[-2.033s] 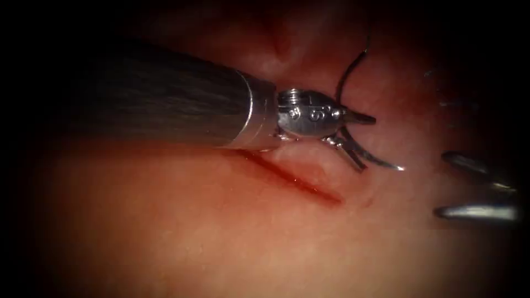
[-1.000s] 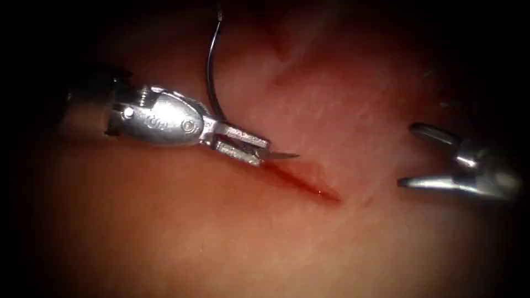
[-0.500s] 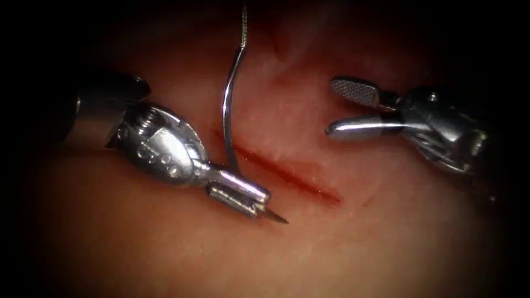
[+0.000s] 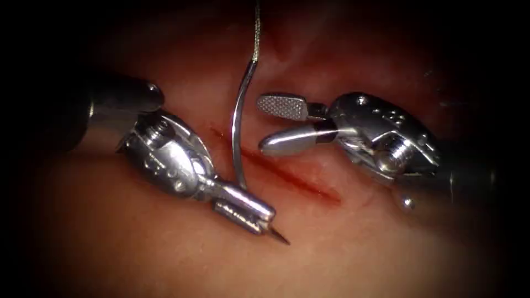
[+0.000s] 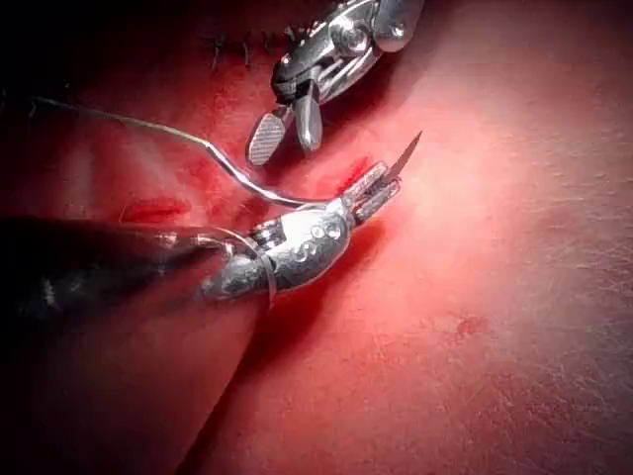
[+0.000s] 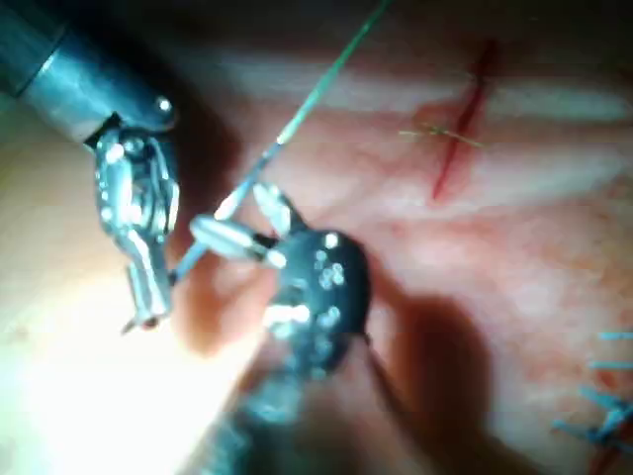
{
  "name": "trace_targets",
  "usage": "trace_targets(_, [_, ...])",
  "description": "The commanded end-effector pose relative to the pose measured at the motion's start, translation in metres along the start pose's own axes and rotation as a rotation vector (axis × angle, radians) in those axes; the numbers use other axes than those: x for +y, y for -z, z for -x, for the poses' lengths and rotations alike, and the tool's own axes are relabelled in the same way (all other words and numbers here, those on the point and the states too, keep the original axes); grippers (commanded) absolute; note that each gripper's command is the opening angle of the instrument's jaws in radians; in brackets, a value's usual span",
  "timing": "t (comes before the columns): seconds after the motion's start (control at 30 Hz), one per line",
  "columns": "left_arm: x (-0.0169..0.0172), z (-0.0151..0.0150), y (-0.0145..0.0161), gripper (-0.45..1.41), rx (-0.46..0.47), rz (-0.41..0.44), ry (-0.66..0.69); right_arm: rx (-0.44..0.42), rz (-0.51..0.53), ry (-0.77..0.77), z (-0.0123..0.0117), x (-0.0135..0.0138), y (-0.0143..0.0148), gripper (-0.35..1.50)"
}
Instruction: Wound Closure
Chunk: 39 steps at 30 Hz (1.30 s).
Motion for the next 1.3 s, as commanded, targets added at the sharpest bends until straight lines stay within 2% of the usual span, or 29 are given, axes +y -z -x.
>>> trace_targets(0.03, [-0.0002, 0.0007, -0.0004, -0.45, 0.001, 0.001, -0.003, 0.007, -0.01, -0.003, 0.0, 0.0006, -0.0013, 0.64])
trace_targets(0.33, [-0.0001, 0.0005, -0.0009, -0.45, 0.007, 0.006, -0.008, 0.037, -0.02, -0.017, -0.0007, 0.002, -0.0032, 0.53])
trace_targets(0.37, [-0.0001, 0.0005, -0.001, -0.45, 0.007, 0.007, -0.008, 0.039, -0.015, -0.017, -0.0008, 0.0022, -0.0033, 0.49])
trace_targets(0.43, [-0.0001, 0.0004, -0.001, -0.45, 0.008, 0.007, -0.008, 0.043, -0.014, -0.017, -0.0009, 0.0025, -0.0036, 0.24])
trace_targets(0.5, [-0.0001, 0.0004, -0.001, -0.45, 0.013, 0.007, -0.009, 0.045, -0.018, -0.023, -0.0008, 0.0023, -0.0035, 0.24])
trace_targets(0.53, [-0.0002, 0.0004, -0.0009, -0.45, 0.008, 0.003, -0.009, 0.043, -0.022, -0.029, -0.0008, 0.002, -0.0032, 0.36])
trace_targets(0.97, [-0.0004, 0.0002, 0.0007, -0.45, -0.019, -0.024, -0.005, 0.051, 0.011, -0.033, -0.0006, 0.0017, 0.0015, 0.63])
trace_targets(1.07, [-0.0004, -0.0001, 0.0004, -0.45, -0.021, -0.026, -0.004, 0.056, 0.024, -0.032, -0.0007, 0.0024, 0.0014, 0.66])
trace_targets(1.3, [-0.0005, -0.0003, -0.0007, -0.45, -0.023, -0.026, -0.004, 0.067, 0.046, -0.028, -0.0009, 0.0033, -0.0009, 0.93])
